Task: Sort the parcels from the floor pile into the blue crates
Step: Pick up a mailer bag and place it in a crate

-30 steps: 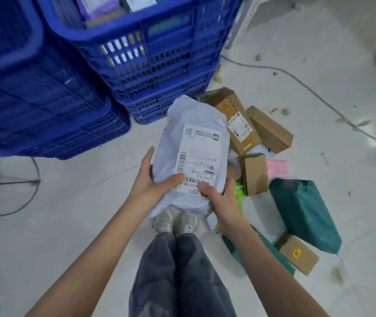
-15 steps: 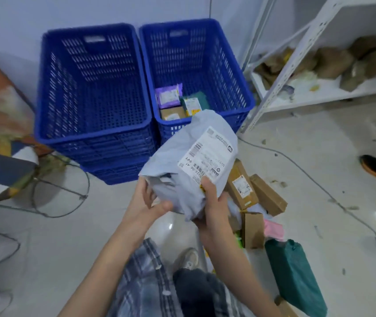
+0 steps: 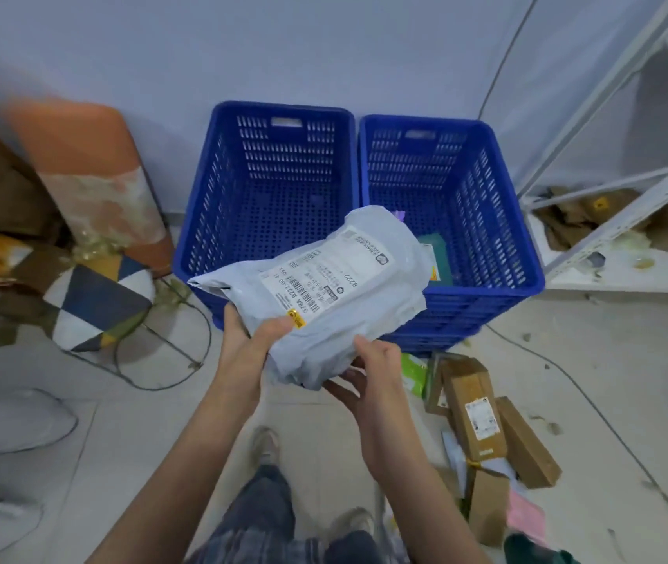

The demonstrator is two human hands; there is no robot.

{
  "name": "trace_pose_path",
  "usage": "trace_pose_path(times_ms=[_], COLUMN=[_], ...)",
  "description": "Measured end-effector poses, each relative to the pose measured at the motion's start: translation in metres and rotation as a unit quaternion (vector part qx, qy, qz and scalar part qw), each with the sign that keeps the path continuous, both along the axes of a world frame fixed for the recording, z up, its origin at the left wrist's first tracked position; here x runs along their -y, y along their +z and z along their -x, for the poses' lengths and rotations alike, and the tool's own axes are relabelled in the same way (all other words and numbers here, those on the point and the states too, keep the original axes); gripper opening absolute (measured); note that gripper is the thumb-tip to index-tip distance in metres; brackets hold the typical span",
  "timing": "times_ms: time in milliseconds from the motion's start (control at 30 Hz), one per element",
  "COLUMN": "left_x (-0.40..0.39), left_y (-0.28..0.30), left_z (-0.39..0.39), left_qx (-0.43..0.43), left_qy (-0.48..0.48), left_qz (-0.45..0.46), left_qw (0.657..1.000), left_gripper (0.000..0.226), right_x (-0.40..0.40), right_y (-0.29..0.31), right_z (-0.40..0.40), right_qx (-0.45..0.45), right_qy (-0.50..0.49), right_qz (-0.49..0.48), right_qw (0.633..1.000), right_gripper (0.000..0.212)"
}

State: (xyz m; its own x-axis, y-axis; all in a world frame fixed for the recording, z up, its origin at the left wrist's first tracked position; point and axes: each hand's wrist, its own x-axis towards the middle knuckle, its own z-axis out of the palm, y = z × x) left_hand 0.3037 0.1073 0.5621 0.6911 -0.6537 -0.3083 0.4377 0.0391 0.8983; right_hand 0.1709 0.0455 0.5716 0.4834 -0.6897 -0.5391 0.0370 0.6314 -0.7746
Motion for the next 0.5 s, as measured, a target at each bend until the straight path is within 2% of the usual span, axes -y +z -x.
trace_pose_path(times_ms=[133,200,367,400,500], left_x=[-0.002,-0.003,0.018,0.028,0.065], left_y=[0.001,0.009,0.038,0.042,0.037], left_z=[-0.076,-0.114,-0.206,-0.225,-0.283], left_qx=[-0.015,-0.021,-0.035,-0.043,-0.068], left_qy=[-0.033,-0.063,-0.205,-0.229,-0.25], left_qz=[0.028,0.047,0.014,-0.01,-0.134], left_qw=[0.999,0.997,0.978,0.972,0.956], left_gripper=[0.07,0.055,0.021,0.026,0.074], right_x=[0.051,0.09,0.145,0.147,0.146], right_y=[-0.003,0.004,0.013,0.009,-0.009], right_z=[-0.056,-0.079,-0.135,-0.146,-0.175], right_qx=[-0.109,-0.086,0.011,0.004,-0.01], right_qy=[-0.075,-0.079,0.142,0.173,0.202], right_qz=[0.078,0.083,0.017,-0.009,-0.056], right_qw=[0.988,0.99,0.99,0.985,0.978], right_gripper=[0.022,0.025,0.045,0.049,0.021])
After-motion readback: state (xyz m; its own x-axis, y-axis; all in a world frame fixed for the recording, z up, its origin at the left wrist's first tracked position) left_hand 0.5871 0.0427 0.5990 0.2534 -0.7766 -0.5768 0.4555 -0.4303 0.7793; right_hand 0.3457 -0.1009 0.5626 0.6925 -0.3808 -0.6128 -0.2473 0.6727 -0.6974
